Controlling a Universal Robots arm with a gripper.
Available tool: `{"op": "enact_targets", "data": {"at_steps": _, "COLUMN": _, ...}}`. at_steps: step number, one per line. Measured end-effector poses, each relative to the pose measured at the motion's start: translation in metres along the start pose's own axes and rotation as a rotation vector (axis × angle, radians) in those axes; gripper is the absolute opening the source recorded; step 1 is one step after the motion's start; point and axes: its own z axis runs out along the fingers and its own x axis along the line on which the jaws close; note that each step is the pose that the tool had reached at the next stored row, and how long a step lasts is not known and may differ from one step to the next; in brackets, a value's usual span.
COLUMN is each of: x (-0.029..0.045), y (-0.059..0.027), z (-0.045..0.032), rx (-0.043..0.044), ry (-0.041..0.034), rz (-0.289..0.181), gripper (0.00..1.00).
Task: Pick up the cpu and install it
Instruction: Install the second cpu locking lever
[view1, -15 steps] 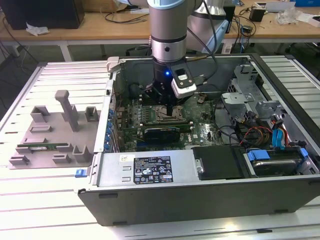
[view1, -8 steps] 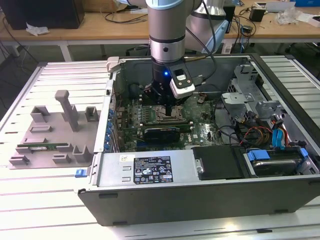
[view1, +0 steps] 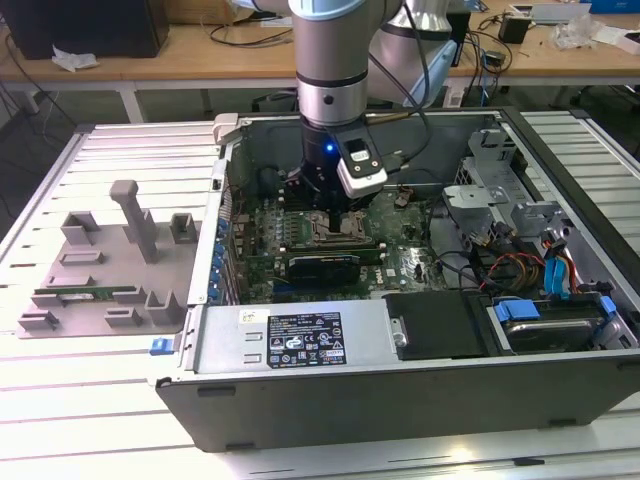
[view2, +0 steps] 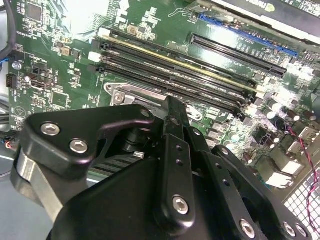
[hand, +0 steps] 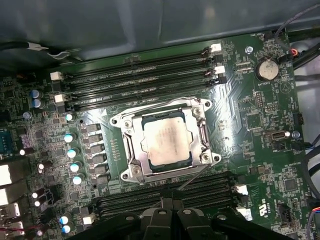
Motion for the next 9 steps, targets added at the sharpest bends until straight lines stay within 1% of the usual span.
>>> {"op": "enact_targets", "data": {"at_steps": 9, "x": 0.0066, "y": -0.0012, "z": 0.0030, "rx": 0.0001, "ry": 0.0001, "rz": 0.000, "gripper": 0.11}}
